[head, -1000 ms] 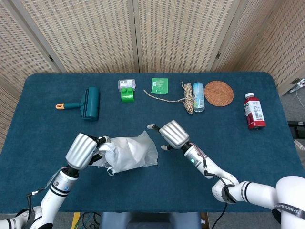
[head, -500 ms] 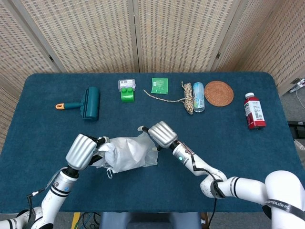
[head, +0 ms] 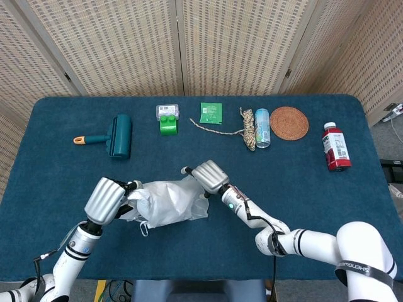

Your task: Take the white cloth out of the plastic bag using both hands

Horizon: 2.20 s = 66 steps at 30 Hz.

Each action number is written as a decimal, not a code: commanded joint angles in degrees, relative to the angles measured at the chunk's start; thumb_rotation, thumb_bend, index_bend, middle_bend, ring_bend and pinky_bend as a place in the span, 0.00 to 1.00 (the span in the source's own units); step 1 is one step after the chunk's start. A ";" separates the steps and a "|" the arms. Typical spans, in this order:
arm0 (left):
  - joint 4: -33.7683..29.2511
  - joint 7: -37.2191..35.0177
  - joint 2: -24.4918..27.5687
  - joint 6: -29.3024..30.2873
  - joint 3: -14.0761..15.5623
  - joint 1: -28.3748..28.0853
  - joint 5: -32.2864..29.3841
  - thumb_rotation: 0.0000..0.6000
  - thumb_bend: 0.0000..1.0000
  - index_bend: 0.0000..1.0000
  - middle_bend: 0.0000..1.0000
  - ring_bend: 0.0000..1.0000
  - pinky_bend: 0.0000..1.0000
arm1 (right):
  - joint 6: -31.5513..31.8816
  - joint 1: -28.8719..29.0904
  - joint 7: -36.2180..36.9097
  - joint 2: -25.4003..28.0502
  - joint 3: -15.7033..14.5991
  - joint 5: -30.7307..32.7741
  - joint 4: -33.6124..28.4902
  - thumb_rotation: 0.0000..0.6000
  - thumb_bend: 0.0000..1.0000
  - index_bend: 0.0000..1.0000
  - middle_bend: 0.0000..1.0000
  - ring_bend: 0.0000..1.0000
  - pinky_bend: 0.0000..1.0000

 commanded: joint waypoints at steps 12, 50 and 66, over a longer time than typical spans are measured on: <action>0.67 -0.52 -0.60 0.38 0.24 0.45 0.33 1.00 0.69 0.61 1.00 0.93 1.00 | -2.86 1.91 2.34 -1.63 -0.66 0.39 2.89 1.00 0.00 0.32 1.00 1.00 1.00; 0.88 -0.85 0.99 1.74 0.60 2.79 -0.07 1.00 0.69 0.61 1.00 0.93 1.00 | 2.30 -0.99 -3.31 4.42 -3.36 6.70 -2.42 1.00 0.76 0.71 1.00 1.00 1.00; 1.40 -1.55 2.13 2.82 0.85 4.73 -1.34 1.00 0.69 0.61 1.00 0.93 1.00 | 6.69 -5.72 -7.01 12.72 -5.78 10.68 -7.28 1.00 0.76 0.71 1.00 1.00 1.00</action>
